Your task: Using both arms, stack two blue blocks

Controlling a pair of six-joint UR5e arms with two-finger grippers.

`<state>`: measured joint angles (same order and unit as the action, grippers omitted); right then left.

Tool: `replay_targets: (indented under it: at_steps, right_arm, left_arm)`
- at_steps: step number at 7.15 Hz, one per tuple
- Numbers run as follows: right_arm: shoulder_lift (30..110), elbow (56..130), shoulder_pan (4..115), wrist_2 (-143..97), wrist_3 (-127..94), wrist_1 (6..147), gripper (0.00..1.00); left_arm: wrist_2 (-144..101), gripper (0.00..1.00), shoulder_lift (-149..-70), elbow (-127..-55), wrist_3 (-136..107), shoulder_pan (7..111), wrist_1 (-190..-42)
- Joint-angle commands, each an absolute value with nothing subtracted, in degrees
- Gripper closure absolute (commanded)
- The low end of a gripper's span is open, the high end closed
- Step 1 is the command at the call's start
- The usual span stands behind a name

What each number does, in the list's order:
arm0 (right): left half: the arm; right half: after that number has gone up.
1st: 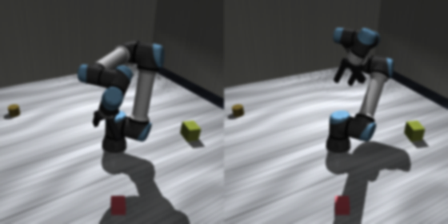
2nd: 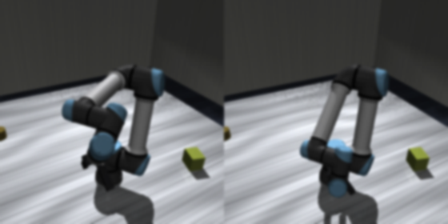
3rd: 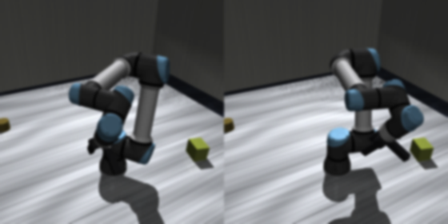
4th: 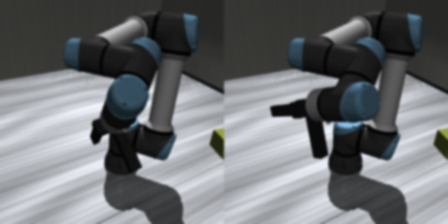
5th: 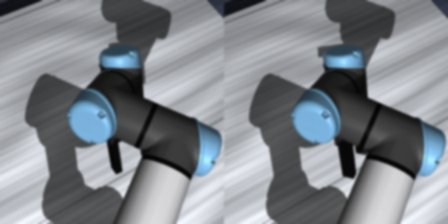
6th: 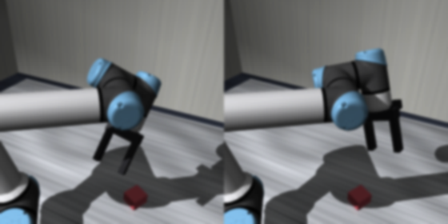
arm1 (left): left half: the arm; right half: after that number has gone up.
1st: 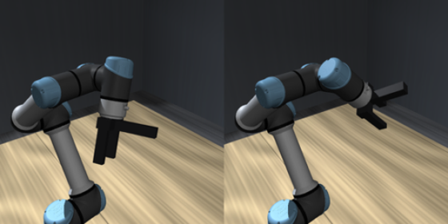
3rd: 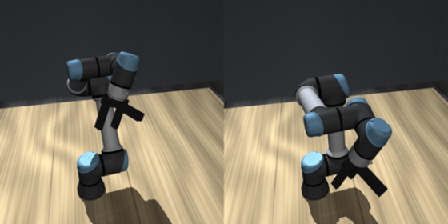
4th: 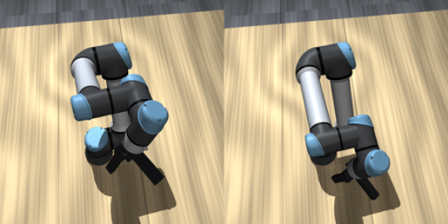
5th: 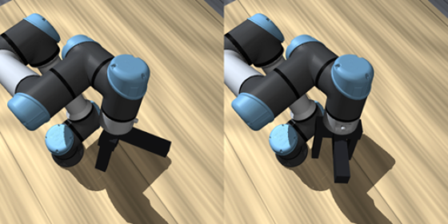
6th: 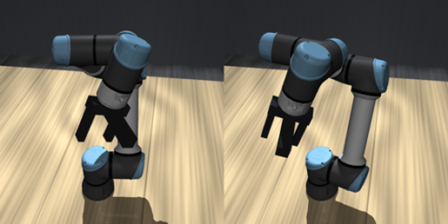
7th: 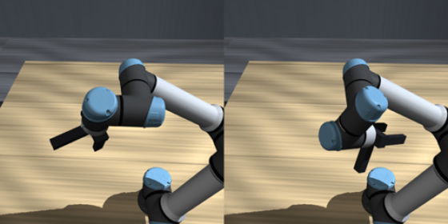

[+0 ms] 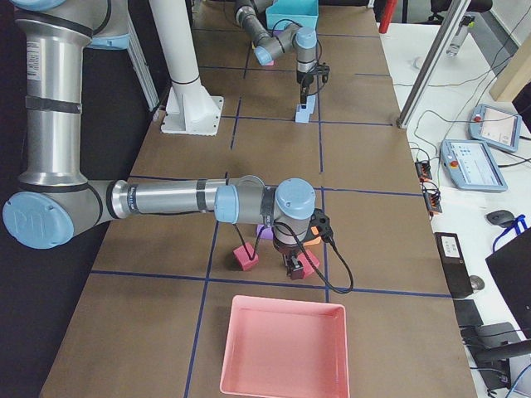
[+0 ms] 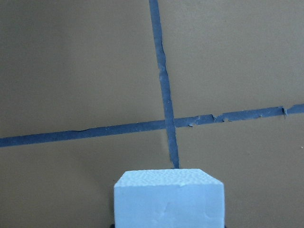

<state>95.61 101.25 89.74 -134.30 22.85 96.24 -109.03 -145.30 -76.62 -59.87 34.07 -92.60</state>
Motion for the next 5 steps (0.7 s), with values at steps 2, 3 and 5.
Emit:
replay_targets:
  at_steps: [2,3,5]
  right_arm:
    - [95.62,101.25,89.74,-134.3,22.85,96.24,0.0]
    - [95.62,101.25,89.74,-134.3,22.85,96.24,0.0]
    - [95.62,101.08,89.74,-134.3,22.94,96.24,0.0]
  left_arm:
    - [-110.03,0.11,-145.11,-79.26,-60.03,34.1,-91.5]
    - [-110.04,0.05,-145.02,-82.32,-59.77,34.36,-89.41]
    - [-113.79,0.02,-143.1,-89.44,-56.37,38.12,-82.56]
